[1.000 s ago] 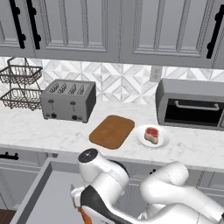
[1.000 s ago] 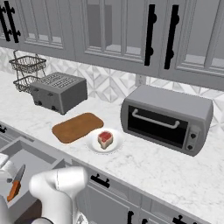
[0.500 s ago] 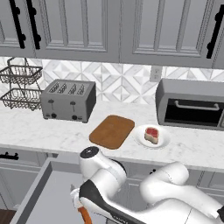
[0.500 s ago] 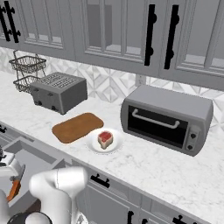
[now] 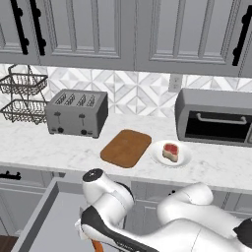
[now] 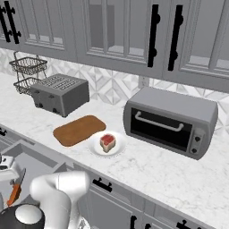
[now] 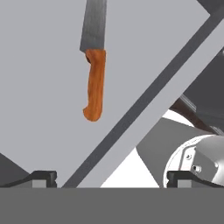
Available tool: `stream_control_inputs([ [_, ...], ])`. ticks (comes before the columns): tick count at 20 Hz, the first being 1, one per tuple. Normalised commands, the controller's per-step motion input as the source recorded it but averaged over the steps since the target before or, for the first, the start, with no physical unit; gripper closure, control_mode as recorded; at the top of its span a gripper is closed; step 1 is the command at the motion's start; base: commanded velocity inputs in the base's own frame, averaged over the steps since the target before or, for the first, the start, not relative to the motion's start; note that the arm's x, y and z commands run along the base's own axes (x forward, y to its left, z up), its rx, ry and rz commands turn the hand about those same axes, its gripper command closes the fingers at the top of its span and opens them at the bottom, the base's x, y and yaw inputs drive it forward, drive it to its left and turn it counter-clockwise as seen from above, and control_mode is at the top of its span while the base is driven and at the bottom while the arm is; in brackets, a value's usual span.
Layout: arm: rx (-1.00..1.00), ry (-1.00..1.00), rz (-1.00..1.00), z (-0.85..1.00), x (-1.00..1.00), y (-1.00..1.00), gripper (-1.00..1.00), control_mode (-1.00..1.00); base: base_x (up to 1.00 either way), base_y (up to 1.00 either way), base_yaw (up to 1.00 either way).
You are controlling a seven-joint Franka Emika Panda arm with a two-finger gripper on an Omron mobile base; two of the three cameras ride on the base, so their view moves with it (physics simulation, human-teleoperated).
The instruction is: Pick up the knife from the drawer and place it on the cutting board. Then place the meat from the plate to the cutting board.
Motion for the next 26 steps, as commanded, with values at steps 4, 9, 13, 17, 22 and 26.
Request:
stream_control_inputs([
  [4,0.01,0.04,0.00,-0.22,0.20,0.01,-1.00,-1.00,0.00,0.00,0.00],
  [9,0.00,0.04,0.00,-0.29,0.26,0.08,-1.00,-1.00,0.00,0.00,0.00],
  [13,0.00,0.02,0.00,-0.28,0.16,0.14,-1.00,-1.00,0.00,0.00,0.00],
  [17,0.00,0.02,0.00,-0.32,0.09,0.23,-1.00,-1.00,0.00,0.00,0.00],
  [22,0.00,0.04,0.00,-0.35,0.08,0.23,-1.00,-1.00,0.00,0.00,0.00],
  [26,0.00,0.03,0.00,-0.33,0.26,0.14,-1.00,-1.00,0.00,0.00,0.00],
])
